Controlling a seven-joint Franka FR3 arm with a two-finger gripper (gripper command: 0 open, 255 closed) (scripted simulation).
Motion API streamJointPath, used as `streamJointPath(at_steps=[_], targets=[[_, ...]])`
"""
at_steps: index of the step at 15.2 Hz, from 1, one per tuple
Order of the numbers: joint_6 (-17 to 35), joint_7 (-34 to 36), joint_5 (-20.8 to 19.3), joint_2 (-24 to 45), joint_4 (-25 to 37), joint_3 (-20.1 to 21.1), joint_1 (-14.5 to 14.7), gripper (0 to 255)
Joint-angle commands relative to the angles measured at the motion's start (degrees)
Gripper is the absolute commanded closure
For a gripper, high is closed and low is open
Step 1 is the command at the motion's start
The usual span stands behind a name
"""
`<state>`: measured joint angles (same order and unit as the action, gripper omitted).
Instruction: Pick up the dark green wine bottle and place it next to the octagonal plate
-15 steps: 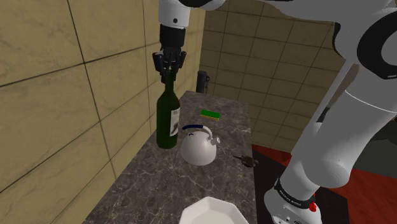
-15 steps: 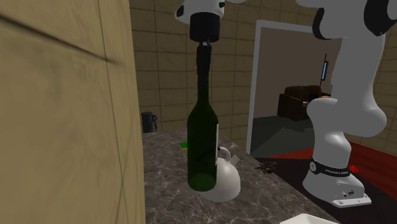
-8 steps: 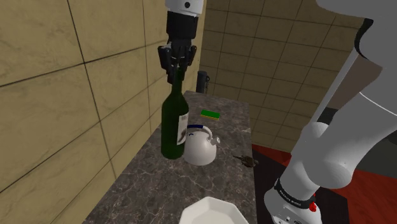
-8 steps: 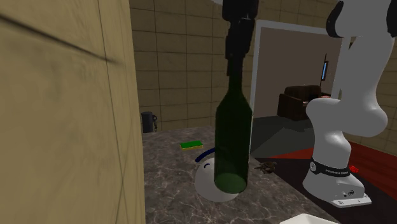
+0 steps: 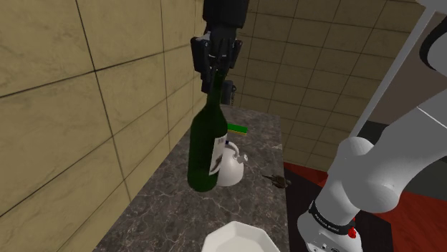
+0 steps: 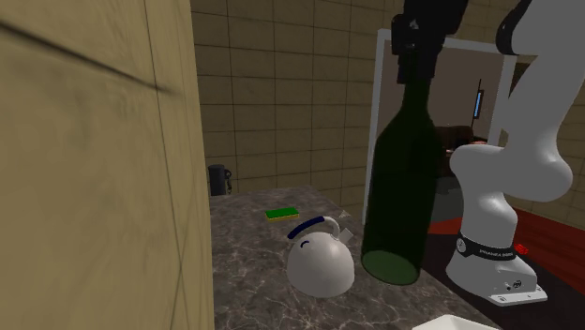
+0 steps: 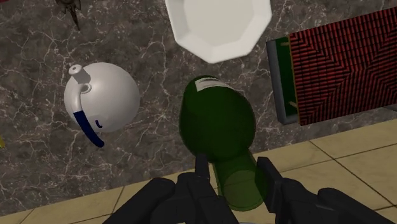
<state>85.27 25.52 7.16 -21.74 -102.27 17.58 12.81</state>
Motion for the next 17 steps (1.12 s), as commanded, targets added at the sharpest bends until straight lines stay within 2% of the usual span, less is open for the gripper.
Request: streamJointPath(at_steps=[1, 9, 17], targets=[[-2.02, 2.03, 0.63, -1.03, 1.18, 1.13, 0.66, 255], [-9.53, 11.36, 3.43, -3.57, 7.31, 6.78, 3.16, 255], [-17.11, 23.02, 5.4, -1.5, 18.49, 14.71, 4.73, 255]])
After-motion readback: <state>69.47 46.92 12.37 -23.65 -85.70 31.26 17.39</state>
